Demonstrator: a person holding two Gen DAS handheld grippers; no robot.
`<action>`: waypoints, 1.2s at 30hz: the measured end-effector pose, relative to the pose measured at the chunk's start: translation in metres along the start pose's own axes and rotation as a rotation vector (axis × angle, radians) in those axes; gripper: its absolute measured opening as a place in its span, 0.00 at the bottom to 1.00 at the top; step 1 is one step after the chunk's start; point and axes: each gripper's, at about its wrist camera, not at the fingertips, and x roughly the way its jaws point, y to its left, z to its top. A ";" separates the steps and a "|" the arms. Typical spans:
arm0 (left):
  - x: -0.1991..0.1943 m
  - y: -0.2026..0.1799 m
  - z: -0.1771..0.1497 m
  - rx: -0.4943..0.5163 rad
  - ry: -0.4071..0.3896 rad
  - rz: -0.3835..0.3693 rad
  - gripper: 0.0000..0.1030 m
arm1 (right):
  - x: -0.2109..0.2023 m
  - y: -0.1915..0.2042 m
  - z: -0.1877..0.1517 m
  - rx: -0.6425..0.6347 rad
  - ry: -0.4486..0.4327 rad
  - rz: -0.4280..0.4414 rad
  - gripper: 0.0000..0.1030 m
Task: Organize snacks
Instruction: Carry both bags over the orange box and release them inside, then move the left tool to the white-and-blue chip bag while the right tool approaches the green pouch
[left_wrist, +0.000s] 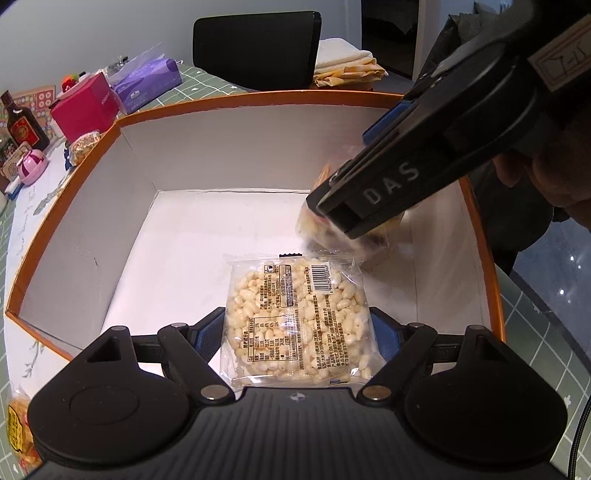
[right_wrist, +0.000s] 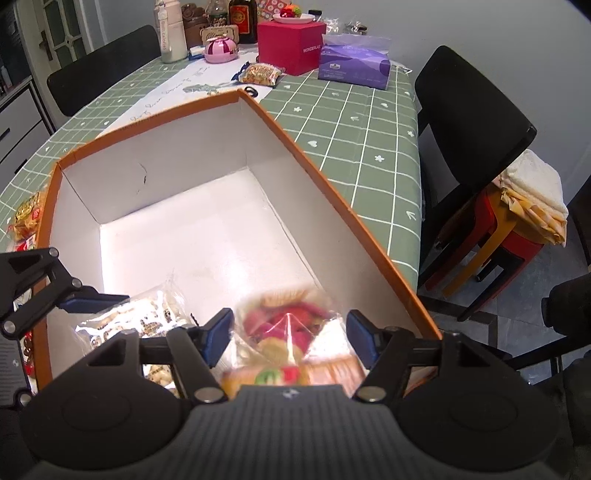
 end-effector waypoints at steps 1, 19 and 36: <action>-0.001 0.001 0.000 -0.011 0.000 -0.006 0.93 | -0.002 0.000 0.000 0.003 -0.003 -0.003 0.68; -0.052 0.013 -0.003 -0.101 -0.116 -0.084 1.00 | -0.054 0.010 -0.009 0.037 -0.067 -0.039 0.68; -0.138 0.062 -0.075 -0.278 -0.331 -0.139 1.00 | -0.101 0.055 -0.032 0.089 -0.194 0.006 0.68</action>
